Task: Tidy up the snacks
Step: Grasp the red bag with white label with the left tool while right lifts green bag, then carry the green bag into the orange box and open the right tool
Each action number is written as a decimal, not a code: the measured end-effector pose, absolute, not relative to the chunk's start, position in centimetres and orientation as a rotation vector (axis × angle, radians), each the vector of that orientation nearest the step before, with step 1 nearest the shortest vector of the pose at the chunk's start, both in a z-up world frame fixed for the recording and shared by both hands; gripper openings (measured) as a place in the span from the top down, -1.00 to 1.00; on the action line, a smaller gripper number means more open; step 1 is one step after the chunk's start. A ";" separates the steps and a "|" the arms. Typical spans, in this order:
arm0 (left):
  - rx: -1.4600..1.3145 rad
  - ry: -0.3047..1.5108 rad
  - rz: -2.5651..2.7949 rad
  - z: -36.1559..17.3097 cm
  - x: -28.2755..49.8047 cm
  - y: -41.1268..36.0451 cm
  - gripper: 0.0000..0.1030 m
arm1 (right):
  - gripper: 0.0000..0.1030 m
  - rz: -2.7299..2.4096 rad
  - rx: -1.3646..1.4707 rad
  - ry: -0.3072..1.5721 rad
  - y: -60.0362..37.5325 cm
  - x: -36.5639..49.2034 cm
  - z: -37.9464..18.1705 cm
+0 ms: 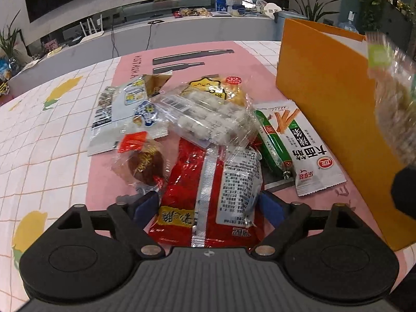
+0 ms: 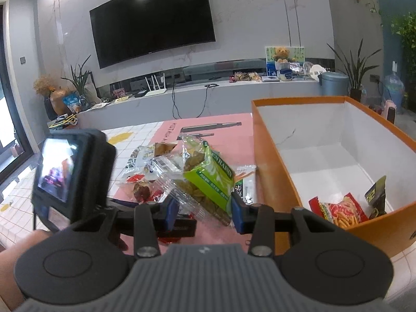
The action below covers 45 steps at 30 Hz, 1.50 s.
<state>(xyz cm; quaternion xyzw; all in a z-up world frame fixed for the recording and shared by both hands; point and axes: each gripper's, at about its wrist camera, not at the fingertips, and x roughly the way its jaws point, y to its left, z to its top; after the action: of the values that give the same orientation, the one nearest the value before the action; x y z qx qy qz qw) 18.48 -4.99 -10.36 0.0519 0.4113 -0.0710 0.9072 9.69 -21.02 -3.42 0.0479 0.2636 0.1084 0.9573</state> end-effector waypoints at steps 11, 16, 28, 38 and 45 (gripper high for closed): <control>0.069 0.893 -0.173 -9.9 16.7 -4.0 -0.62 | 0.21 0.229 0.092 0.521 -20.8 9.7 -3.2; 0.065 0.928 -0.167 -9.6 13.9 -3.0 -0.62 | 0.21 0.235 0.092 0.514 -20.7 9.5 -3.1; -0.055 0.865 -0.219 -6.0 9.8 -0.1 -0.61 | 0.21 0.246 0.103 0.489 -20.8 9.3 -2.7; -0.192 0.768 -0.250 -3.0 9.2 1.9 -0.61 | 0.21 0.273 0.141 0.461 -21.3 8.7 -1.8; -0.188 0.702 -0.295 -1.9 8.5 1.1 -0.61 | 0.21 0.275 0.222 0.392 -24.4 7.7 1.0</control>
<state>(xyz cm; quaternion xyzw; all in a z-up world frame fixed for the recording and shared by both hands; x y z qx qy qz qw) 8.52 1.12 -1.87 -0.0918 0.3423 -0.1437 0.9240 7.71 -24.41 1.00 0.1099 0.1938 0.1358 0.9654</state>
